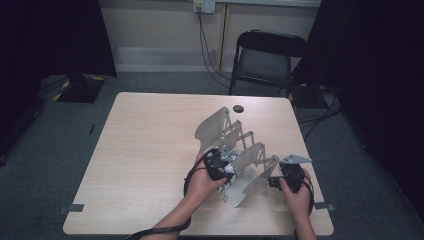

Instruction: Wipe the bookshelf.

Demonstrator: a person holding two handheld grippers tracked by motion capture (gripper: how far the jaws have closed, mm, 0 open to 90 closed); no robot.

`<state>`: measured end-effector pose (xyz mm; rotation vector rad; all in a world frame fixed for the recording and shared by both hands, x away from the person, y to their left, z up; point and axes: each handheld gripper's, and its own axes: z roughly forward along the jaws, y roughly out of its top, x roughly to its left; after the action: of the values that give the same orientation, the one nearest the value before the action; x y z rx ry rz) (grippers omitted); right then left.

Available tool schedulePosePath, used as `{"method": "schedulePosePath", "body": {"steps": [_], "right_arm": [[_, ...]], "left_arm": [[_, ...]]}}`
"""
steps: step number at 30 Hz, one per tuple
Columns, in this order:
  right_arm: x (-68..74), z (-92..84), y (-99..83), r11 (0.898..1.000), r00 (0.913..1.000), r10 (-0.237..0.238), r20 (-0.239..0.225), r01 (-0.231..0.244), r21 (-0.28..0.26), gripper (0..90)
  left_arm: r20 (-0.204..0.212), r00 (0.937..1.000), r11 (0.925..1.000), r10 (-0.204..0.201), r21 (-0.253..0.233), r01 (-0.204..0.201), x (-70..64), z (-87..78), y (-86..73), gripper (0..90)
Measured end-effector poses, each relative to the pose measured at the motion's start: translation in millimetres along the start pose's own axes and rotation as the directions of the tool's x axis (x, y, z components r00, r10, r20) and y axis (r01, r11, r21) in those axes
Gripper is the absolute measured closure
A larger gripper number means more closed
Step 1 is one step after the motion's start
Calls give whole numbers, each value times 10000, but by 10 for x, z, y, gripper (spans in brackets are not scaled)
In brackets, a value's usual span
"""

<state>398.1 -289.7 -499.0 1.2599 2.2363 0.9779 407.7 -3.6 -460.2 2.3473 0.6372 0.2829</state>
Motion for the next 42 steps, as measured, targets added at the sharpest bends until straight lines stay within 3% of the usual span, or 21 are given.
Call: {"method": "schedulePosePath", "body": {"steps": [3, 5, 7, 10, 11, 14, 19, 21, 30, 38, 42], "right_arm": [[0, 0, 0, 10000, 10000, 1, -2, -1, 2, 150], [0, 0, 0, 10000, 10000, 2, -3, -2, 2, 150], [0, 0, 0, 10000, 10000, -1, -3, 1, 1, 150], [0, 0, 0, 10000, 10000, -1, -3, 1, 2, 150], [0, 0, 0, 10000, 10000, 1, -3, -1, 3, 150], [0, 0, 0, 10000, 10000, 1, -3, -1, 1, 150], [0, 0, 0, 10000, 10000, 1, -4, -1, 3, 150], [0, 0, 0, 10000, 10000, 0, -2, 0, 3, 150], [-1, 0, 0, 10000, 10000, 0, -7, 0, 1, 150], [0, -1, 0, 10000, 10000, 2, -8, -2, 0, 151], [0, -1, 0, 10000, 10000, 1, -8, -1, 0, 151]], "left_arm": [[174, 9998, 9996, -125, 255, 120, -4, 88, -40, 518], [415, 9988, 9989, -256, 406, 239, 1, 124, -83, 601], [593, 9975, 9984, -391, 422, 366, 0, 111, -95, 738], [585, 9976, 9973, -365, 664, 325, 13, 47, -66, 791], [599, 9971, 9974, -474, 575, 440, 14, 29, -59, 796], [618, 9977, 9996, -290, 76, 286, 30, -60, -20, 798], [606, 9980, 9996, 177, -249, -162, 12, -177, 57, 798], [658, 9965, 9983, 517, -291, -498, -14, -185, 80, 798], [878, 9912, 9947, 996, -346, -968, -98, -178, 76, 798], [1199, 9844, 9914, 1291, -371, -1256, -158, -196, 46, 796], [1219, 9854, 9925, 1189, -437, -1144, -143, -203, 12, 795]]}}
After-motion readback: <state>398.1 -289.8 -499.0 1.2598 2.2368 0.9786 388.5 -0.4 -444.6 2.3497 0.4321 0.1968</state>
